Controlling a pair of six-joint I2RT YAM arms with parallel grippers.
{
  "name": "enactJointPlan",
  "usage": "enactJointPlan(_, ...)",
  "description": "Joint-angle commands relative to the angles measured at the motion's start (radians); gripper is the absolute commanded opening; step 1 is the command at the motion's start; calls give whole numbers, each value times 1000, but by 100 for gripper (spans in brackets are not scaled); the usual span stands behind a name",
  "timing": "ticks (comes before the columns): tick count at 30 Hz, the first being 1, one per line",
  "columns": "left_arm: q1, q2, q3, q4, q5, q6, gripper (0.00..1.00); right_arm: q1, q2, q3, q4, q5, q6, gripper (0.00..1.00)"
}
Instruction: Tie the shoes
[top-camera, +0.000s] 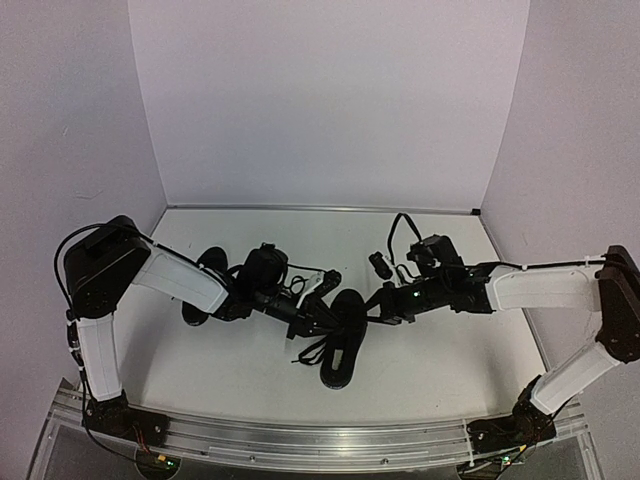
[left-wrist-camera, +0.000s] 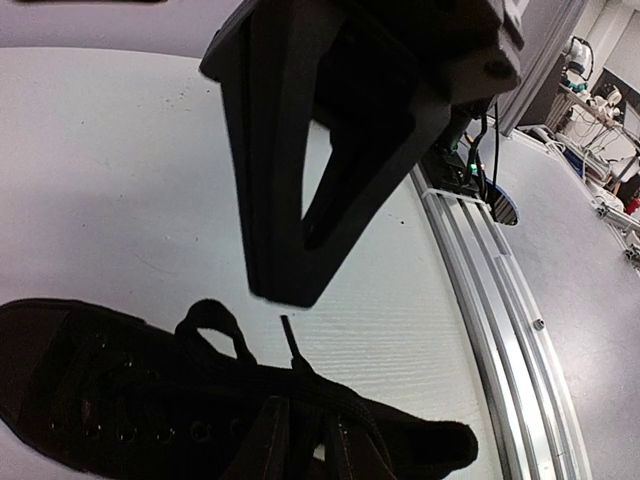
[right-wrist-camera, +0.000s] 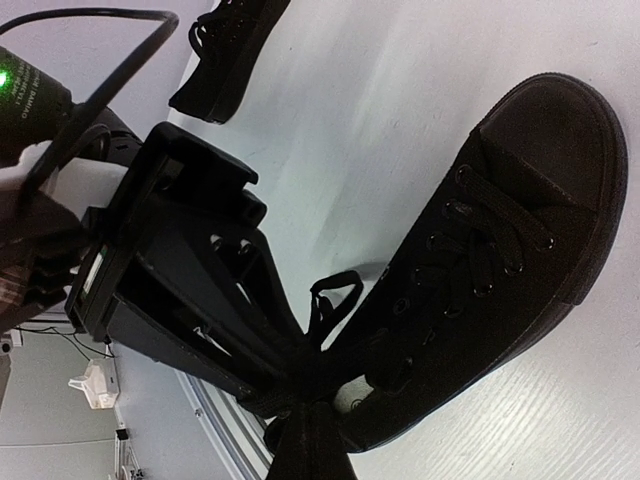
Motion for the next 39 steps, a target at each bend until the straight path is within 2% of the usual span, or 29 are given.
enactJointPlan(1, 34, -94, -40, -19, -13, 30, 9, 3, -74, -5, -8, 45, 1, 0)
enactJointPlan(7, 36, -98, -29, -44, -13, 42, 5, 3, -87, -9, -15, 44, 5, 1)
enactJointPlan(10, 35, -88, -20, -45, -9, 38, 1, 3, -60, -21, -15, 22, -2, 19)
enactJointPlan(12, 35, -81, -17, -43, -6, 33, 2, 4, -53, -40, -10, 13, -1, 31)
enactJointPlan(15, 34, -81, -24, -33, -10, 29, 6, 5, -57, -62, 0, 6, 1, 33)
enactJointPlan(21, 34, -64, -15, -33, -12, 27, 7, 14, -16, -64, 17, 21, -15, 37)
enactJointPlan(26, 35, -52, -4, -33, -11, 25, 6, 15, 64, -39, 30, 25, -52, 45)
enactJointPlan(28, 34, -46, 6, -58, -18, 36, 10, 15, 87, -26, 33, 22, -64, 46)
enactJointPlan(33, 33, -31, 24, -118, -28, 81, 28, 15, 99, -15, 36, 19, -75, 46)
enactJointPlan(39, 30, 1, 55, -164, -48, 120, 33, 15, 94, -16, 43, 10, -72, 48)
